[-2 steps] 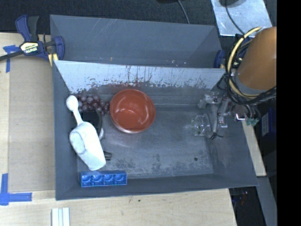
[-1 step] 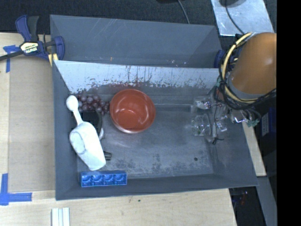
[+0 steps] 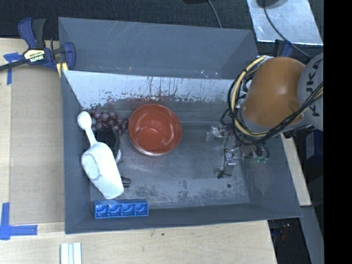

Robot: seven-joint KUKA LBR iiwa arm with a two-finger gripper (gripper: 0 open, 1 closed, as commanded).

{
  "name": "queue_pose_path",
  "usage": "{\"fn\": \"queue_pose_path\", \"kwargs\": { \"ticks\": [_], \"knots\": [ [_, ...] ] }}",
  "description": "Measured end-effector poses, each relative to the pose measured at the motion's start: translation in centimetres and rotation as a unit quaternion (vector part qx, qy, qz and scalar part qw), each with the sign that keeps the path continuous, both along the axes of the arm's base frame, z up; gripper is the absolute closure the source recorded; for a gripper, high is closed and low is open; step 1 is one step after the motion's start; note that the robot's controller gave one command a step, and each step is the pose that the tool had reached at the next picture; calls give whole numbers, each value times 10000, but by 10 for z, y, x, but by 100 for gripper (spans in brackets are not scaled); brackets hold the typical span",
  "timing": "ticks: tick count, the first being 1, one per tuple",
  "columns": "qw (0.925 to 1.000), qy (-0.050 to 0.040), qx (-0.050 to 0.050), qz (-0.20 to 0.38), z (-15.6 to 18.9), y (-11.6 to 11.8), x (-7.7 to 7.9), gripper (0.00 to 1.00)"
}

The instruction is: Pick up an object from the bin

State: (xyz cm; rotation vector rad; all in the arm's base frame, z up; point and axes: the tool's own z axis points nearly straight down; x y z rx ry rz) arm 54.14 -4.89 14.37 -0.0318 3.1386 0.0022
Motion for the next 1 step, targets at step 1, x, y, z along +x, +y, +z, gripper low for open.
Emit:
{"fn": "queue_pose_path", "kwargs": {
  "ticks": [1],
  "knots": [
    [9998, -23, -19, 172, 0, 1, -1, 0]
  ]
}}
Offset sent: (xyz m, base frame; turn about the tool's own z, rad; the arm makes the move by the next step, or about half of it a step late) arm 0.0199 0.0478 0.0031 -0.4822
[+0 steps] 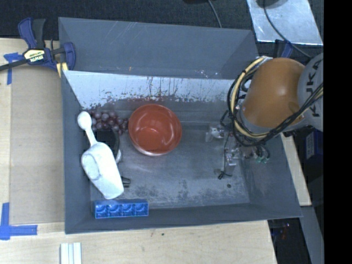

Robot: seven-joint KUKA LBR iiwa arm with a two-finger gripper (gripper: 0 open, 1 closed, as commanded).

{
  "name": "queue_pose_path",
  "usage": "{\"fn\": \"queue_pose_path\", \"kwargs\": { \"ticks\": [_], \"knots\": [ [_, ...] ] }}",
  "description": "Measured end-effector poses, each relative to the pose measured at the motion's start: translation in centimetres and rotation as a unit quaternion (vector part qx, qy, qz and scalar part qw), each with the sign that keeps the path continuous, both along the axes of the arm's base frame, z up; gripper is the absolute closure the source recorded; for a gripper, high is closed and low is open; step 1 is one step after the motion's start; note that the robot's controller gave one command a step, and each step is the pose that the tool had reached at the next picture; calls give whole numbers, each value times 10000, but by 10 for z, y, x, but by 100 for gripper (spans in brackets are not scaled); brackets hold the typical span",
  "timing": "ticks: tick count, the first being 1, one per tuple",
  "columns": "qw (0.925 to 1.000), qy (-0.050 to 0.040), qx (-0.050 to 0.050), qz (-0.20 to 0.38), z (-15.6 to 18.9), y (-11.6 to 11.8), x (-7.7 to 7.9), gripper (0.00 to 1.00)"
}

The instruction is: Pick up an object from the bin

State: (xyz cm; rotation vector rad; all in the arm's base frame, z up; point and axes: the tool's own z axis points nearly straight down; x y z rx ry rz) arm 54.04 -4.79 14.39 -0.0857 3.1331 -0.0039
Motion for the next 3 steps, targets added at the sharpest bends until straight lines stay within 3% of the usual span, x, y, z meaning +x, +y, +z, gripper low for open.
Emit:
{"fn": "queue_pose_path", "kwargs": {
  "ticks": [1, 2, 3],
  "knots": [
    [9748, -20, -9, 2230, 4, 48, 23, 0],
    [9777, -13, -8, 2100, 2, 46, 21, 0],
    [9910, -18, -3, 1335, -53, 29, 18, 0]
  ]
}}
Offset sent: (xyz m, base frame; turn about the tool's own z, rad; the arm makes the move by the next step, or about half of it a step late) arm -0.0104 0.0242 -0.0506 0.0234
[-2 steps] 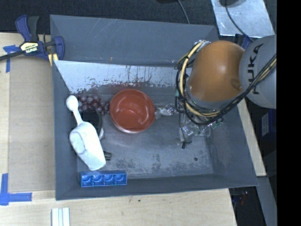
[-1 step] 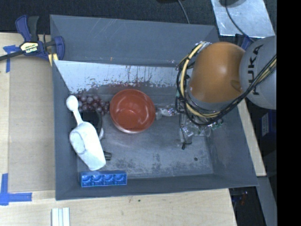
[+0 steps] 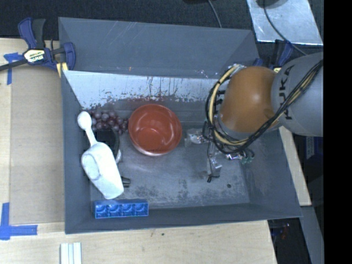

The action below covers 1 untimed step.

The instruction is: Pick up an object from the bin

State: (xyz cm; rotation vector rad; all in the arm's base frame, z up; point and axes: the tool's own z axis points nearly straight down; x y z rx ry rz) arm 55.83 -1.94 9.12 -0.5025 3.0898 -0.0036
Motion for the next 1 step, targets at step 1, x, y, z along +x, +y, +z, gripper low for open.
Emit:
{"fn": "queue_pose_path", "kwargs": {
  "ticks": [1],
  "knots": [
    [9976, -13, 11, -694, 9, -4, -4, 0]
  ]
}}
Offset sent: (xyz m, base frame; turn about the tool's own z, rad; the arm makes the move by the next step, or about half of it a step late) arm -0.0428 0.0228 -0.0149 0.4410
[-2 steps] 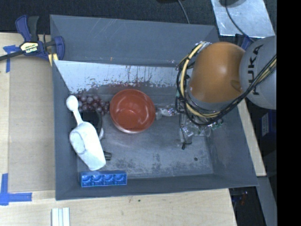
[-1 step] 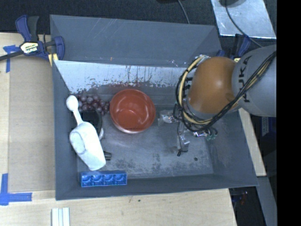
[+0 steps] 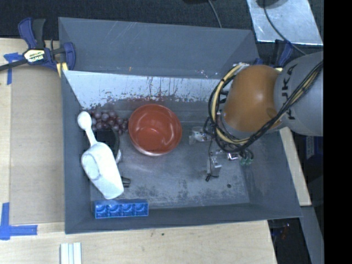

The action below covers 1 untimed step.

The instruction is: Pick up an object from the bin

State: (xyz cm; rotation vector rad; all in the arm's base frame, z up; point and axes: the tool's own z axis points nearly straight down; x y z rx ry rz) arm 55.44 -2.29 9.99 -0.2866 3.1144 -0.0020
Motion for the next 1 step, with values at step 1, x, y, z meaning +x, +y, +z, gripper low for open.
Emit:
{"fn": "queue_pose_path", "kwargs": {
  "ticks": [1],
  "knots": [
    [9887, 40, 17, -1501, -25, 27, -40, 0]
  ]
}}
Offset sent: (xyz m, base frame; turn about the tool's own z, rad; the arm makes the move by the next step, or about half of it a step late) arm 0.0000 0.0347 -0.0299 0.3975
